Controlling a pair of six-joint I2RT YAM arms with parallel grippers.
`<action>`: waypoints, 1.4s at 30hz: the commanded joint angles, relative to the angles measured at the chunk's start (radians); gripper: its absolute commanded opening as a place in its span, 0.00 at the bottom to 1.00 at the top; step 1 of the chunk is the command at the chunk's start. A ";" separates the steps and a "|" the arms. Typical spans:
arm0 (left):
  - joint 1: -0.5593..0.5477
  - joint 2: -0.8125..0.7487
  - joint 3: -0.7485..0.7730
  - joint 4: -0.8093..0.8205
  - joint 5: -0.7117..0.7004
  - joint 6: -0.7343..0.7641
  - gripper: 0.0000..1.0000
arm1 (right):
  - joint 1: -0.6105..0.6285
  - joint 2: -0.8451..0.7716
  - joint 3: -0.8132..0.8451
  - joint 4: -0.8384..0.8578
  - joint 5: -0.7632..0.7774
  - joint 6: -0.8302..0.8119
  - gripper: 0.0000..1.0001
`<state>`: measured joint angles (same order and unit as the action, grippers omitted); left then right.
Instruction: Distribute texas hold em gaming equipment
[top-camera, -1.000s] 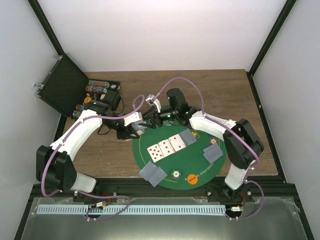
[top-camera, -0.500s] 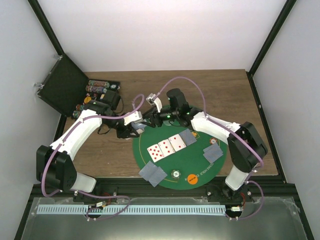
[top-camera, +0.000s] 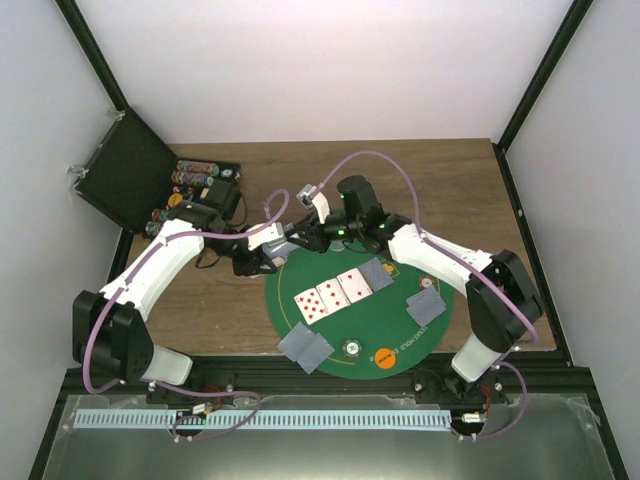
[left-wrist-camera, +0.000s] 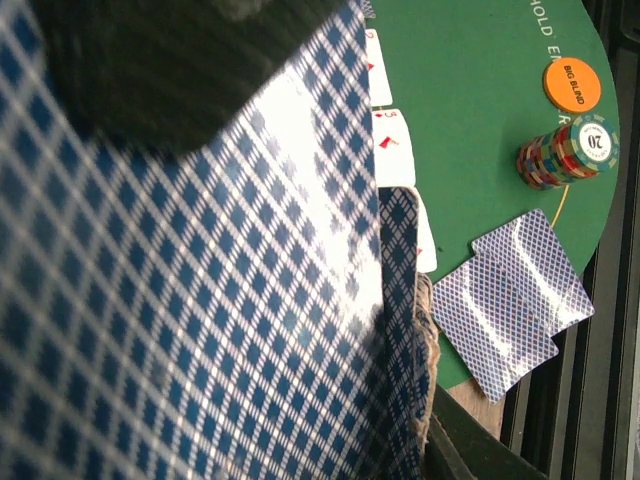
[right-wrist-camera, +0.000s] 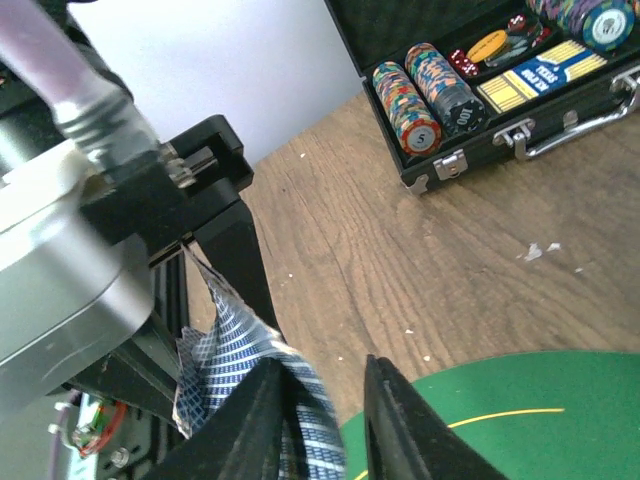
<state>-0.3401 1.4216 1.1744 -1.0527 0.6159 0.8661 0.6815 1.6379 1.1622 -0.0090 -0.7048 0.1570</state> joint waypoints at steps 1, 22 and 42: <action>-0.002 -0.014 -0.024 0.003 0.026 0.016 0.30 | -0.023 -0.028 0.002 -0.040 0.061 -0.017 0.22; 0.098 0.012 -0.082 0.124 0.014 -0.062 0.30 | -0.126 -0.192 -0.113 0.017 0.100 0.202 0.01; 0.100 0.005 -0.088 0.134 0.015 -0.072 0.30 | -0.402 -0.629 -0.739 0.033 0.584 0.827 0.01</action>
<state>-0.2417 1.4403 1.0908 -0.9279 0.6071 0.7879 0.3111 1.0206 0.4355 0.0013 -0.1886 0.8749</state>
